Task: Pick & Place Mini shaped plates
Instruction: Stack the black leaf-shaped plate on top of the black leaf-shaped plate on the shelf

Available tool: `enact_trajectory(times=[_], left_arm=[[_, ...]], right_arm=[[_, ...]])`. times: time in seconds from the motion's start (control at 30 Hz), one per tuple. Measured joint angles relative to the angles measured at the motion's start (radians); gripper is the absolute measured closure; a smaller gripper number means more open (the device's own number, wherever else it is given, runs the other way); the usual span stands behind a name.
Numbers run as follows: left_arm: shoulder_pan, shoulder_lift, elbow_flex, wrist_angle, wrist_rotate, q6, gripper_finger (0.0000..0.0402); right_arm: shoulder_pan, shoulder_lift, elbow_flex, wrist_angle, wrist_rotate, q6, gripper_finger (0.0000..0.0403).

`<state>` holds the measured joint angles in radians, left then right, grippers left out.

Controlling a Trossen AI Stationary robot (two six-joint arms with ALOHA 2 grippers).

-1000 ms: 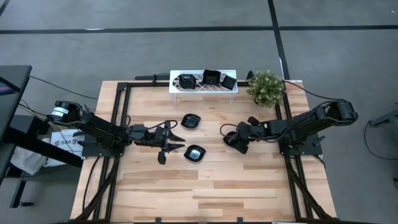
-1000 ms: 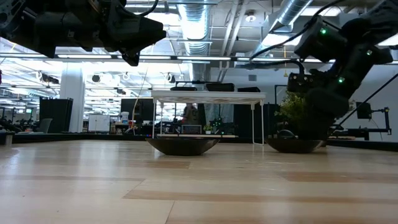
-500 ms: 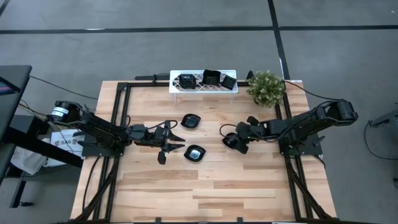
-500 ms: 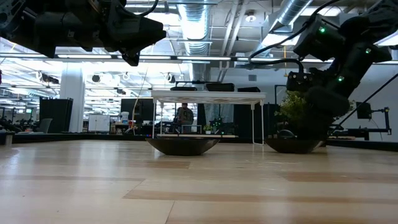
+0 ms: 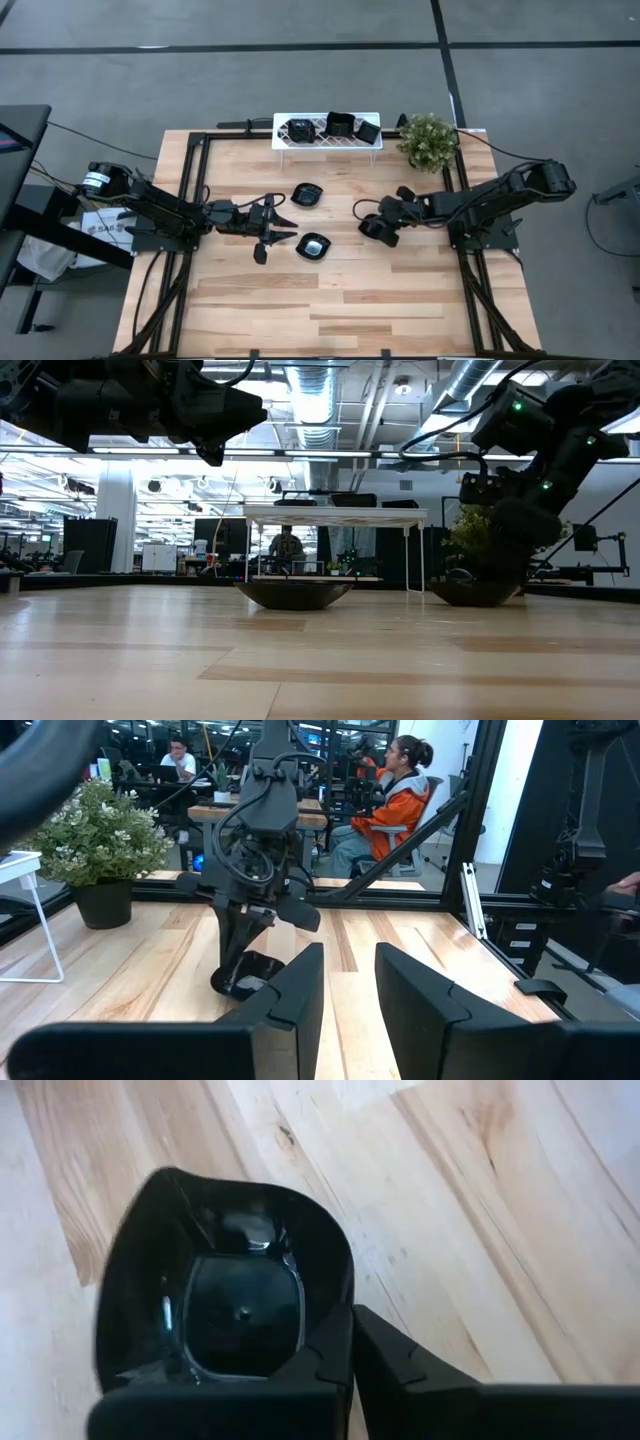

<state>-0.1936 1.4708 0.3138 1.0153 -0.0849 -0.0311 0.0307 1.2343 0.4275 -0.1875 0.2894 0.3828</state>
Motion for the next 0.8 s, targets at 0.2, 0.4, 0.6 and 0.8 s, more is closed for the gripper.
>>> enact_trajectory(times=[0.2, 0.4, 0.6, 0.8], left_arm=[[0.000, 0.000, 0.000, 0.000, 0.000, 0.000, 0.0306], [0.000, 0.000, 0.000, 0.000, 0.000, -0.001, 0.0306], [-0.001, 0.000, 0.000, 0.000, 0.000, -0.003, 0.0306], [-0.001, 0.000, 0.000, -0.001, 0.000, -0.003, 0.0306]], right_arm=[[0.000, 0.000, 0.044, 0.000, 0.005, -0.033, 0.0401], [0.000, 0.000, 0.086, 0.008, 0.081, -0.052, 0.0402], [0.000, 0.000, 0.093, 0.058, 0.118, -0.069, 0.0402], [0.000, 0.000, 0.093, 0.148, 0.155, -0.079, 0.0402]])
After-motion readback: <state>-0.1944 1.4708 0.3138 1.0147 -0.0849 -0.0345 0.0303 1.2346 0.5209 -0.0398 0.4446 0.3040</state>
